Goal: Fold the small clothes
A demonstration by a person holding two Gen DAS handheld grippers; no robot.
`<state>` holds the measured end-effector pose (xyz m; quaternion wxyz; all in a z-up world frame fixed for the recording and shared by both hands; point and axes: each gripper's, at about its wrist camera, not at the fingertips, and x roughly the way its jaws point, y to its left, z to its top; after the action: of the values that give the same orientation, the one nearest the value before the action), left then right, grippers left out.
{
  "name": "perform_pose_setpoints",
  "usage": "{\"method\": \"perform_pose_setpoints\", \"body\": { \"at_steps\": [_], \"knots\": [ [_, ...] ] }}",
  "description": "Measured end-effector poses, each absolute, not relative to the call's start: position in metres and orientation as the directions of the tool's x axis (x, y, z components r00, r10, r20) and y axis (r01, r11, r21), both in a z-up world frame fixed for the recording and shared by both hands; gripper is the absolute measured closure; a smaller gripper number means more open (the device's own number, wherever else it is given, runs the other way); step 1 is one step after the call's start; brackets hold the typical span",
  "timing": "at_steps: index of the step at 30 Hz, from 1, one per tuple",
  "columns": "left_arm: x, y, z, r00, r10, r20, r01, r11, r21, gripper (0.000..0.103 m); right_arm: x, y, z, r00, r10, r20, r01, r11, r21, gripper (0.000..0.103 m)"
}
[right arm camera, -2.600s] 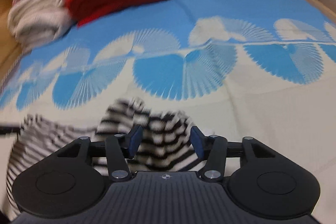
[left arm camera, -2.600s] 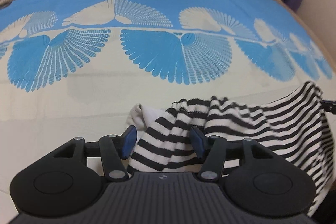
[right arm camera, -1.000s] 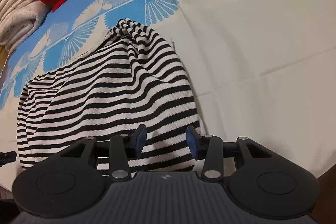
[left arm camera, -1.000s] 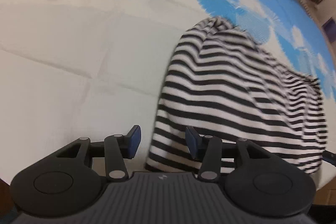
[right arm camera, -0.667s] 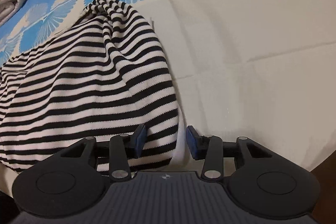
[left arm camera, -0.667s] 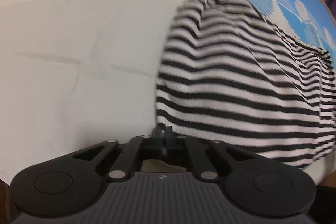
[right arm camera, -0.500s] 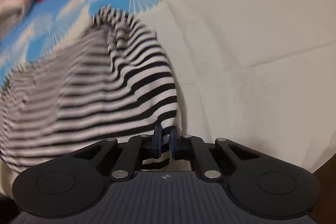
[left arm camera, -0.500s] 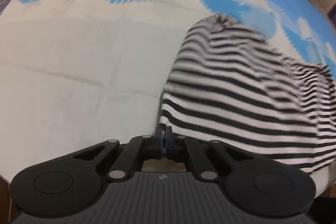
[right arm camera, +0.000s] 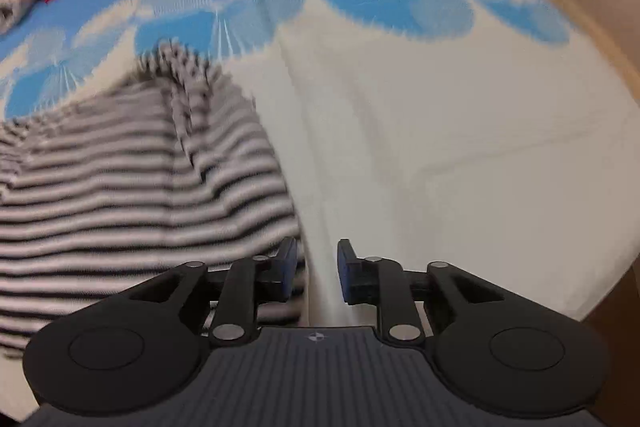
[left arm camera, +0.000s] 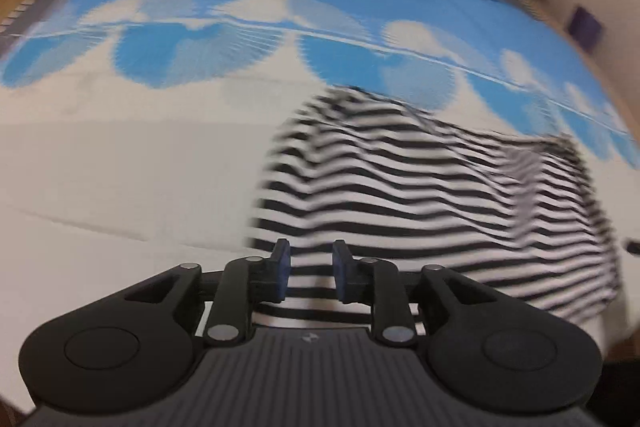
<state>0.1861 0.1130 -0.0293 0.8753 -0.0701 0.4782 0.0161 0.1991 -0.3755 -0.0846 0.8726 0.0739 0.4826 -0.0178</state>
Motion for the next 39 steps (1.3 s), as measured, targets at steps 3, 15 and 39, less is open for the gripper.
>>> {"method": "perform_pose_setpoints", "body": {
  "at_steps": [3,15,39],
  "knots": [
    [0.186,0.096,-0.034,0.508,-0.108,-0.855,-0.027,0.99,-0.141,0.077,0.198,-0.371,-0.075,0.568,0.162,-0.807,0.021,0.977,0.211,0.079],
    [0.222,0.08,-0.085,0.381,0.055,-0.923,-0.064,0.997,0.033,0.046,0.203,-0.333,-0.114,0.354,0.152,-0.923,-0.175,0.98,0.095,0.054],
    [0.21,0.092,-0.041,0.594,0.108,-0.797,-0.175,0.984,0.003,0.04,0.208,-0.336,-0.057,0.648,0.053,-0.76,0.009,0.997,0.077,0.052]
  ]
}}
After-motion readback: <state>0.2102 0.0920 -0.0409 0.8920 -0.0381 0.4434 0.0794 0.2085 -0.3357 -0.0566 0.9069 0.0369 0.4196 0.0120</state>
